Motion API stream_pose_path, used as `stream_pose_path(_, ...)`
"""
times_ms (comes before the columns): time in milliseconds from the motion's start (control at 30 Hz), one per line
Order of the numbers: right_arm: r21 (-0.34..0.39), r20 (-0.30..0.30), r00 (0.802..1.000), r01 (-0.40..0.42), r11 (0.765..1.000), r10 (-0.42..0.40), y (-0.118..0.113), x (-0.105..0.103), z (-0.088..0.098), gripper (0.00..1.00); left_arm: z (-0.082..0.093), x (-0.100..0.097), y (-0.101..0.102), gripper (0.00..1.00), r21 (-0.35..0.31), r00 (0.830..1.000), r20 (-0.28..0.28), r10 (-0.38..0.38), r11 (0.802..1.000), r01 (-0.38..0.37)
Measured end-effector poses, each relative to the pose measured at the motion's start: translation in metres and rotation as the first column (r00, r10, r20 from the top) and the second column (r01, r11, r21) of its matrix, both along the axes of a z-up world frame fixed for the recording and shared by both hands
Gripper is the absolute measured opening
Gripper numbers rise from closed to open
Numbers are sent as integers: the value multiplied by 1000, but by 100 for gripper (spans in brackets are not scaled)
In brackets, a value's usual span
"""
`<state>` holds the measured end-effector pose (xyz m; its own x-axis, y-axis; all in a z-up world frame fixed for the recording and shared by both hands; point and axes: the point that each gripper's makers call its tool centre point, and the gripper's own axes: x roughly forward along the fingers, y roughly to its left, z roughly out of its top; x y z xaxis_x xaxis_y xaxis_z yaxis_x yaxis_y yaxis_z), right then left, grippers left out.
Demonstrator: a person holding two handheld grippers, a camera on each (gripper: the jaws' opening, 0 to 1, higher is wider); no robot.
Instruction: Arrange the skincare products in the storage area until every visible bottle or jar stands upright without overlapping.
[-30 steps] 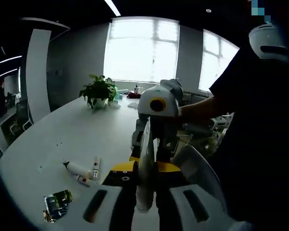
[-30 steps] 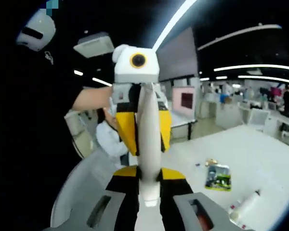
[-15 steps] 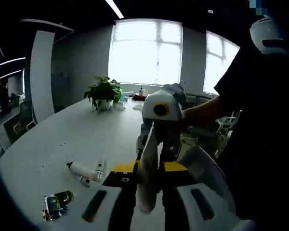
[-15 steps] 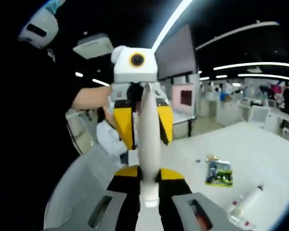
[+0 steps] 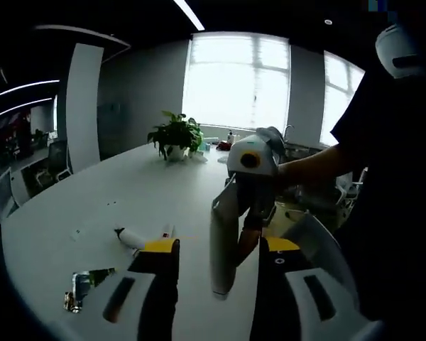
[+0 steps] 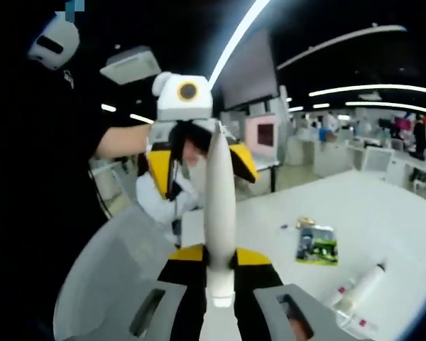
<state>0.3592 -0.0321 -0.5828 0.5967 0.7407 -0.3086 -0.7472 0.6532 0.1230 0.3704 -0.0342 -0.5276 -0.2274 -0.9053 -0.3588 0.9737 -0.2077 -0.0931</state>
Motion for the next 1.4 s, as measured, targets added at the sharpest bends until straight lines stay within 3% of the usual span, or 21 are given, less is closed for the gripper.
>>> stream_pose_path(200, -10, -1, 1000, 13, 1000, -13, -6, 6, -5, 4, -7, 12, 4, 59, -3, 996, 1, 88, 996, -88)
stream_pose_path(400, -16, 6, 1000, 29, 999, -29, -18, 18, -14, 4, -18, 25, 15, 70, -17, 979, -21, 201, 979, -201)
stream_pose_path(567, -17, 17, 999, 37, 999, -37, -26, 24, -18, 4, -23, 31, 28, 71, -55, 960, -58, 272, 960, -275)
stream_pose_path(900, -28, 15, 999, 38, 999, -38, -39, 36, -36, 5, -51, 47, 50, 87, -21, 895, -67, 440, 897, -442)
stream_pose_path(1400, -25, 23, 999, 30, 999, -30, -57, 61, -72, 5, -79, 69, 83, 99, 17, 807, -47, 589, 808, -588)
